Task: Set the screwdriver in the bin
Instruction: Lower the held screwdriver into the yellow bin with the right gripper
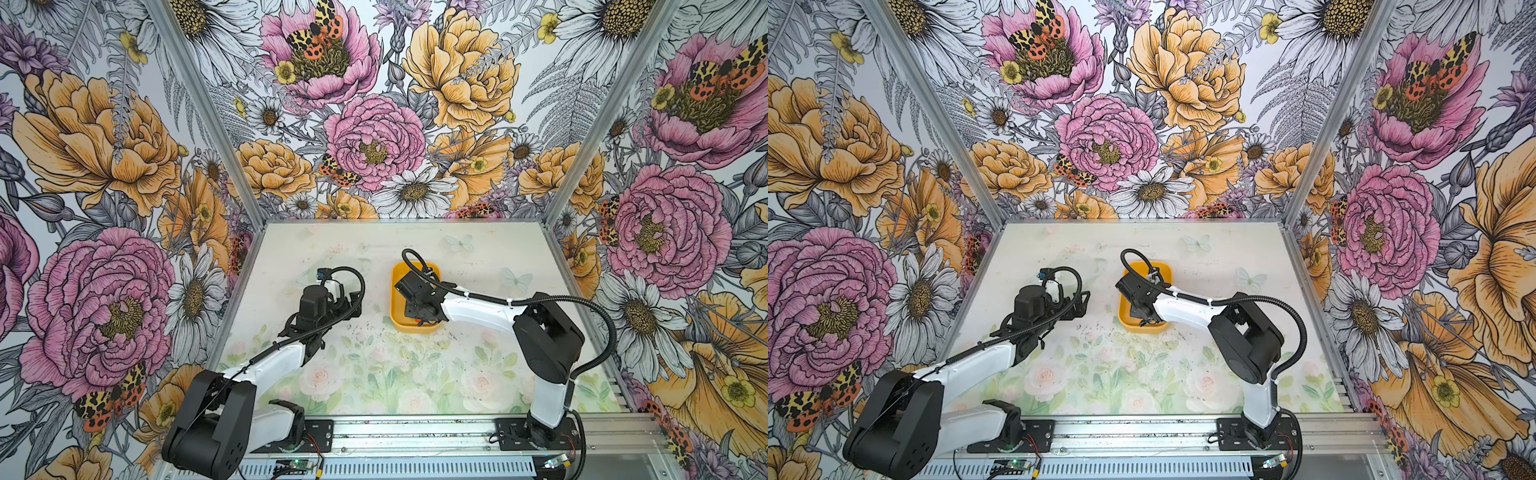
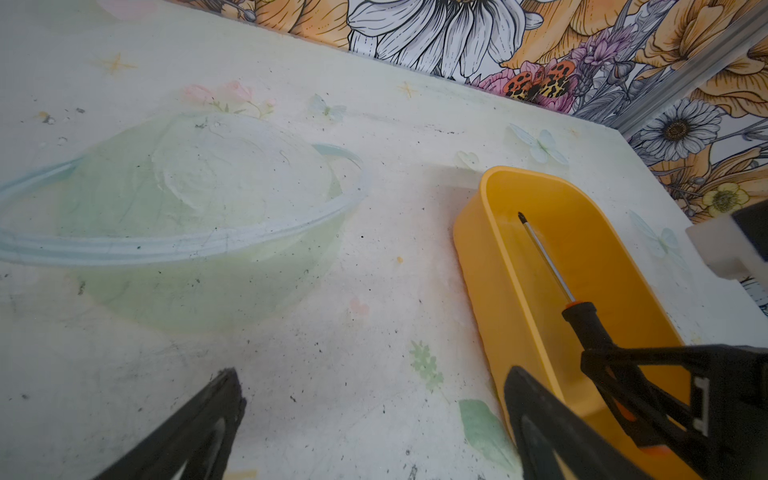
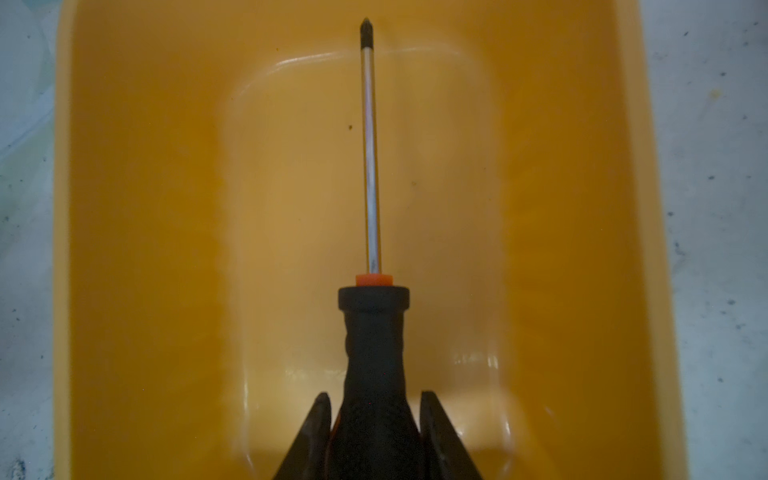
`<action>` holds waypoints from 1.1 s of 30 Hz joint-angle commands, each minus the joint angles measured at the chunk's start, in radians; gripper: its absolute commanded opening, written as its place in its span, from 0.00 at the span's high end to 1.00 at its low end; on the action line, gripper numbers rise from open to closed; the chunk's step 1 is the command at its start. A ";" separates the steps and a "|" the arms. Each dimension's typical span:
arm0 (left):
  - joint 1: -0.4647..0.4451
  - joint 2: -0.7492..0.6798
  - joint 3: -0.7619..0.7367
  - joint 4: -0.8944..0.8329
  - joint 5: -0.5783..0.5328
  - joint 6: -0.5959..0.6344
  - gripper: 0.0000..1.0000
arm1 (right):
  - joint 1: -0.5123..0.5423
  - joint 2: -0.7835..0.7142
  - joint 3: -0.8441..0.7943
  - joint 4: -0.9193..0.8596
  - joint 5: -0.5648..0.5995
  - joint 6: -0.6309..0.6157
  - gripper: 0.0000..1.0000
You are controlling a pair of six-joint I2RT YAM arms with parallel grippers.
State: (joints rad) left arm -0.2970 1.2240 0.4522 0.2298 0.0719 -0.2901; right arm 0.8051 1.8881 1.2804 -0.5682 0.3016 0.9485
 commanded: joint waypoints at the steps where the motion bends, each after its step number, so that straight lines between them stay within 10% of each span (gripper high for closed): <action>1: -0.007 0.009 0.030 0.000 -0.006 -0.008 0.01 | -0.006 0.020 0.041 0.002 0.018 -0.016 1.00; 13: -0.006 0.020 0.030 0.000 0.006 -0.007 0.01 | -0.036 0.074 0.059 0.002 -0.008 -0.022 1.00; 33: -0.006 0.011 0.028 -0.004 0.020 -0.014 0.01 | -0.047 0.092 0.072 0.002 -0.084 -0.049 0.57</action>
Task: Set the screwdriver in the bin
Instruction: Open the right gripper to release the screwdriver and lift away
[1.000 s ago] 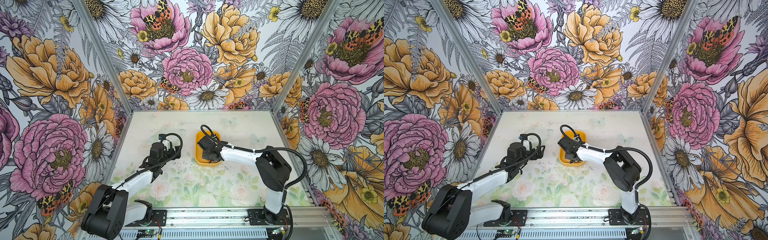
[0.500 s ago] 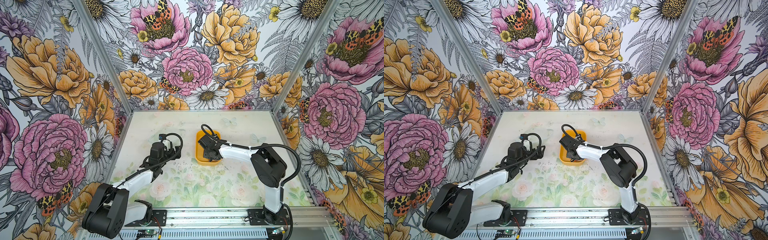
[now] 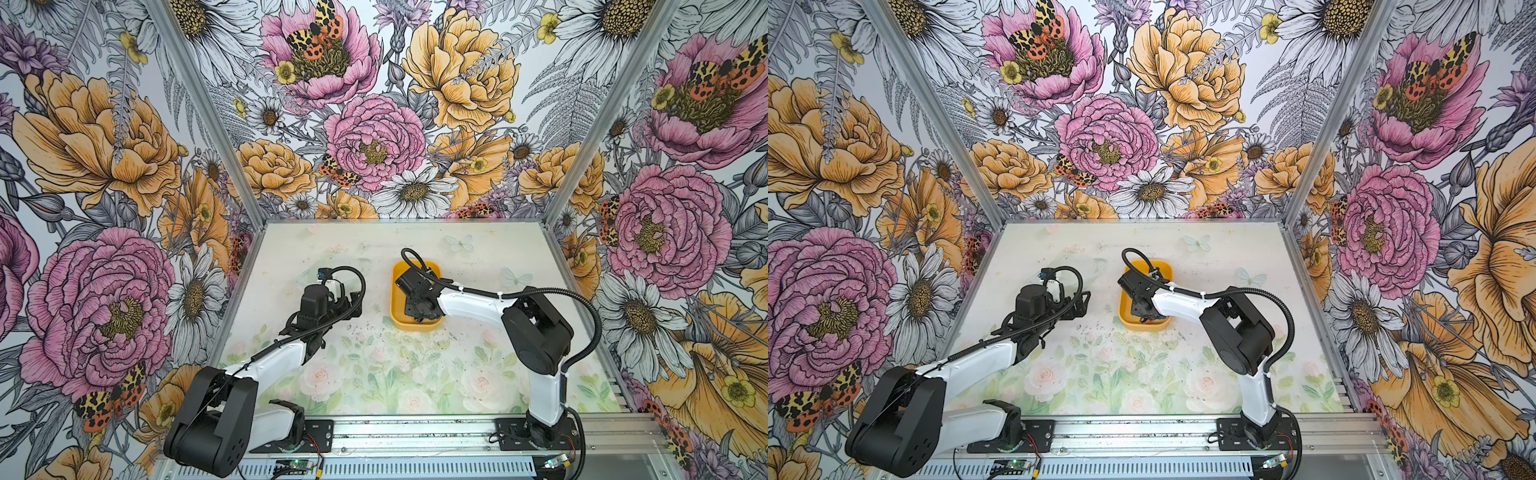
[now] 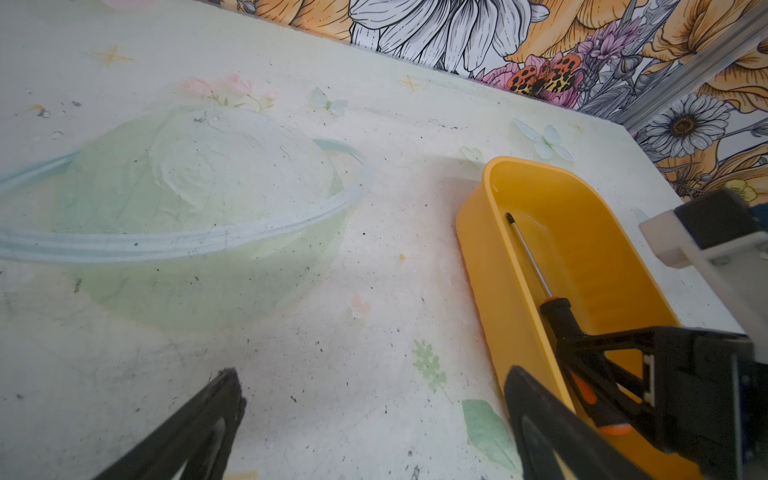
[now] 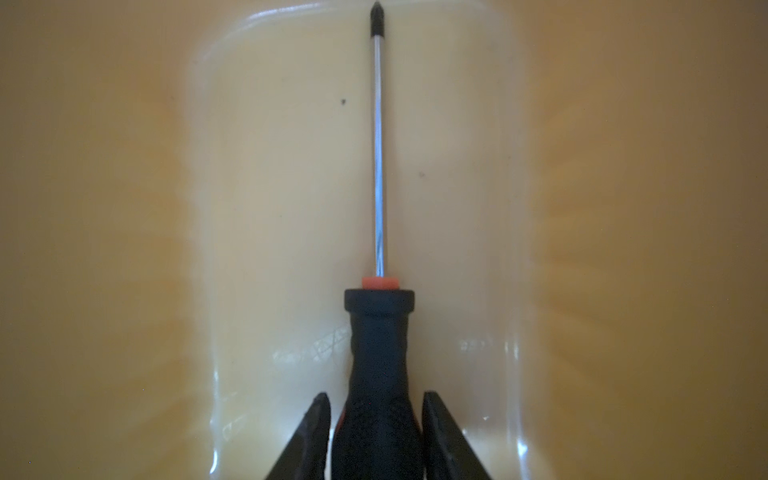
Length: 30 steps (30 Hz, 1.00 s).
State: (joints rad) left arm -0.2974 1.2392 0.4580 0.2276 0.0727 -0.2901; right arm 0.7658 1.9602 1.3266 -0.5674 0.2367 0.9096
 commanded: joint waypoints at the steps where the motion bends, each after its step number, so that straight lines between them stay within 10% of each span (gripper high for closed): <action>1: -0.006 -0.006 0.023 -0.002 0.021 -0.014 0.01 | -0.009 0.017 0.025 0.001 -0.018 -0.011 0.56; 30: -0.007 -0.019 0.059 -0.062 0.023 0.011 0.01 | -0.019 -0.142 0.042 -0.100 -0.022 -0.211 0.39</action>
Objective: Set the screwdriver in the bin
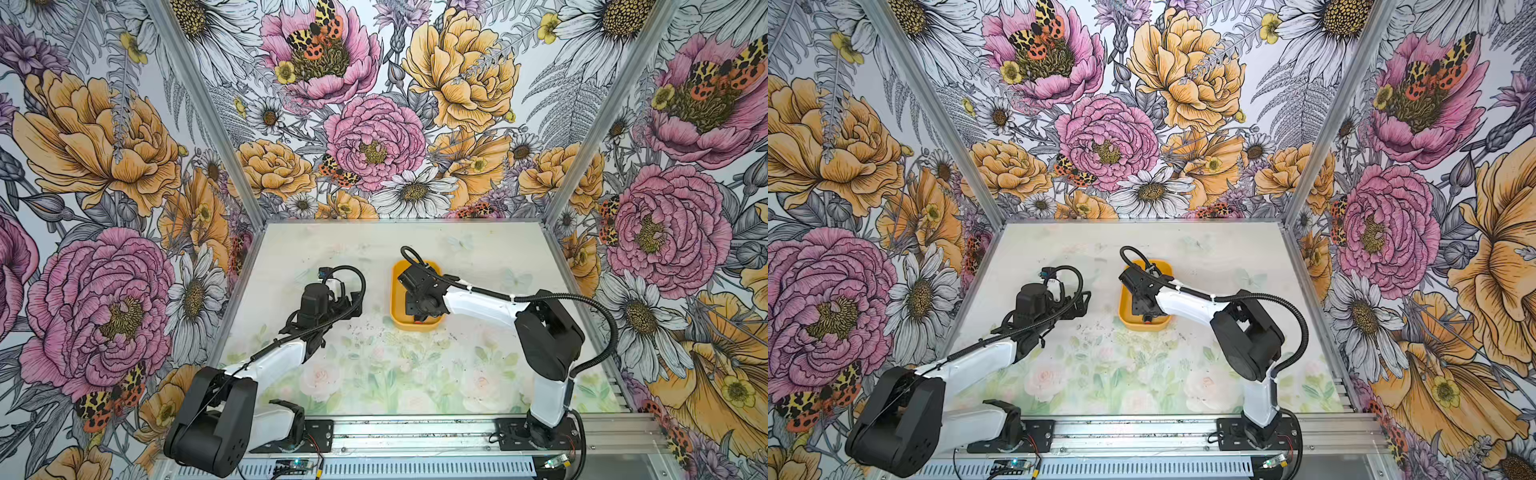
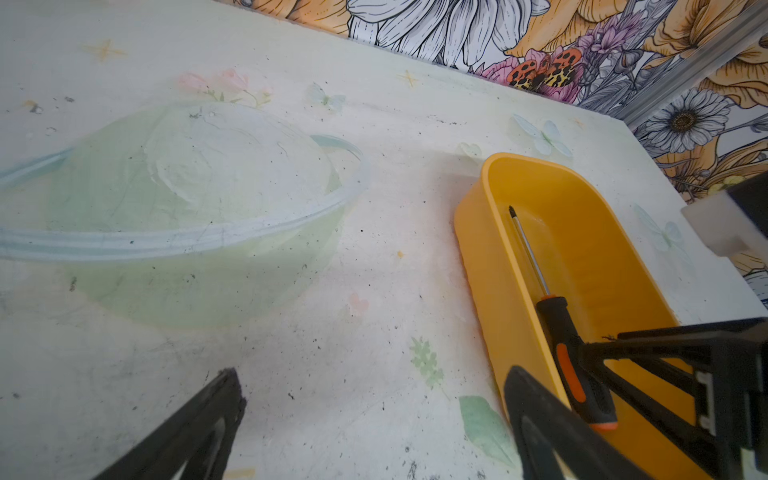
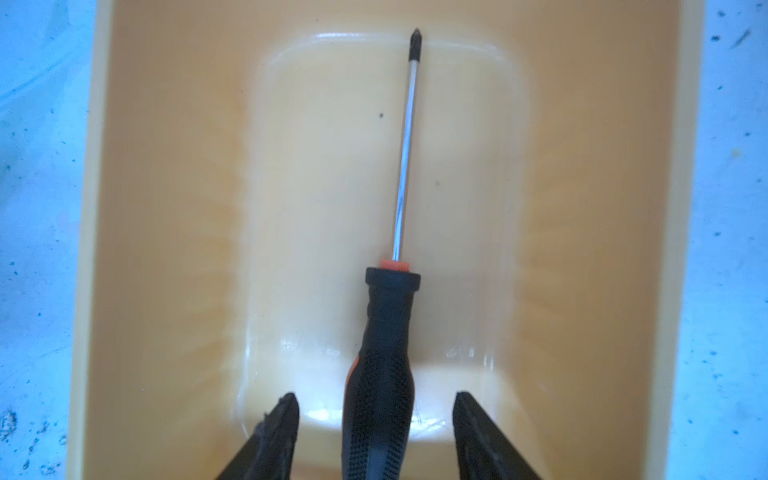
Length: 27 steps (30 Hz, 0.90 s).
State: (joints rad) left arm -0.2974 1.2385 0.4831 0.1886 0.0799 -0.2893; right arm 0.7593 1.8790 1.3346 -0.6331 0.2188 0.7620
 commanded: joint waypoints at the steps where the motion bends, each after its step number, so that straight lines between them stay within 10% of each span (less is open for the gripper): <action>1: -0.008 -0.021 0.036 -0.029 0.014 0.013 0.01 | -0.016 -0.069 0.034 -0.037 -0.014 -0.084 0.38; 12: -0.004 -0.071 0.078 -0.087 -0.034 0.068 0.01 | -0.162 -0.229 -0.025 -0.057 -0.308 -0.515 0.40; 27: 0.015 -0.148 0.087 0.009 -0.151 0.247 0.01 | -0.498 -0.507 -0.364 0.310 -0.254 -0.817 0.42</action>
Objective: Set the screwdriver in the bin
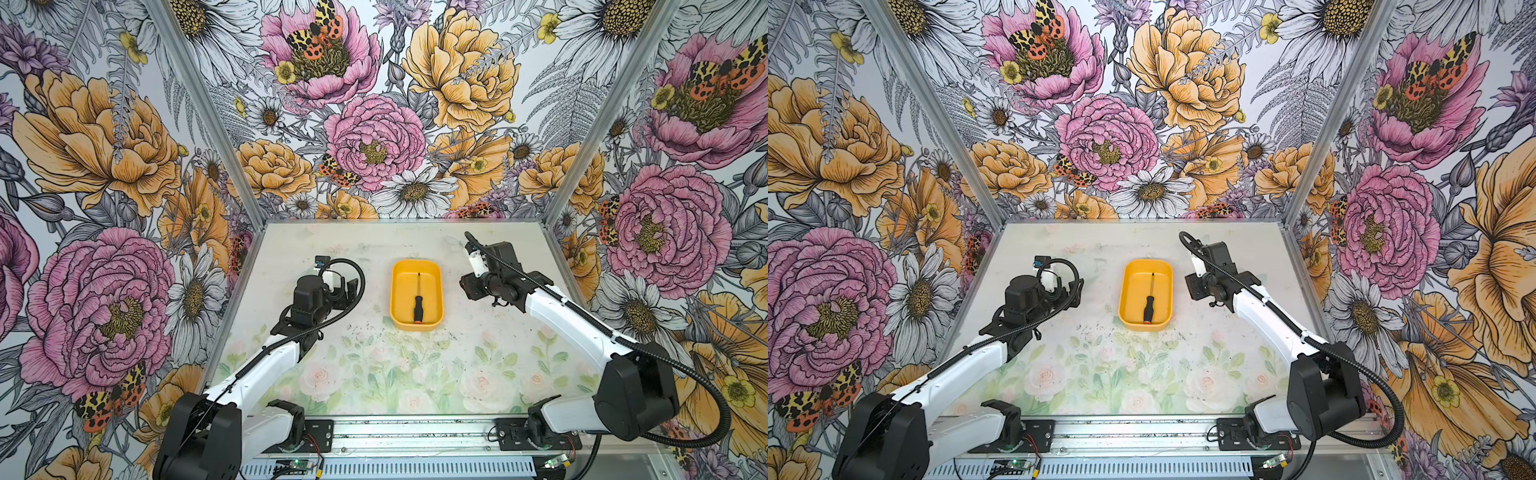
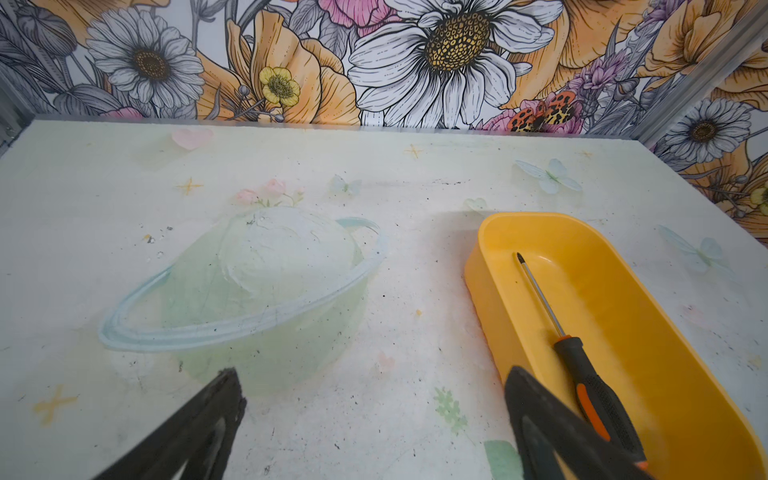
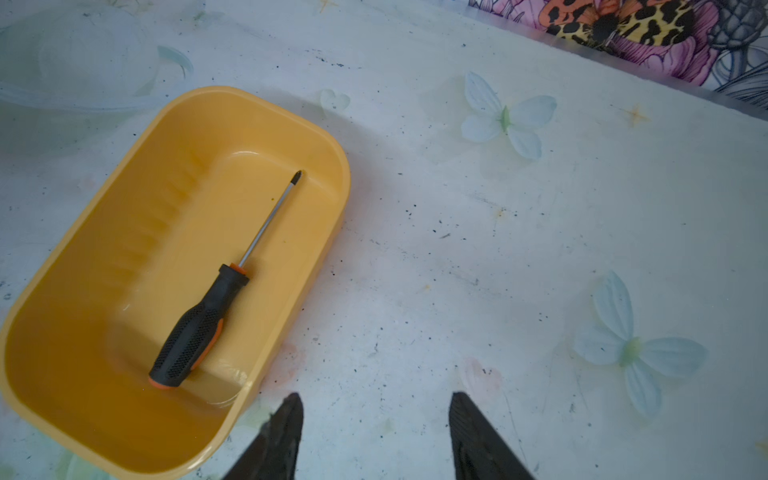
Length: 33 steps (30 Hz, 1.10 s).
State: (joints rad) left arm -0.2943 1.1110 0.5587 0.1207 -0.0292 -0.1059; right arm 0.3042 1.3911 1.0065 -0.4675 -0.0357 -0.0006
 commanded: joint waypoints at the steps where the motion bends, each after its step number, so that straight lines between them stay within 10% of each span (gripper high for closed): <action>1: 0.014 -0.021 0.006 0.099 -0.047 0.073 0.01 | -0.059 -0.018 -0.055 0.175 0.016 -0.055 0.42; 14: 0.183 0.005 -0.134 0.372 -0.021 0.160 0.01 | -0.284 0.015 -0.466 0.909 0.079 0.085 0.43; 33: 0.326 0.157 -0.261 0.651 0.089 0.136 0.01 | -0.292 0.138 -0.620 1.335 0.182 0.061 0.43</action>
State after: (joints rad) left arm 0.0196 1.2591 0.2985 0.6899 0.0185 0.0265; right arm 0.0181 1.5269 0.3805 0.7731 0.1280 0.0597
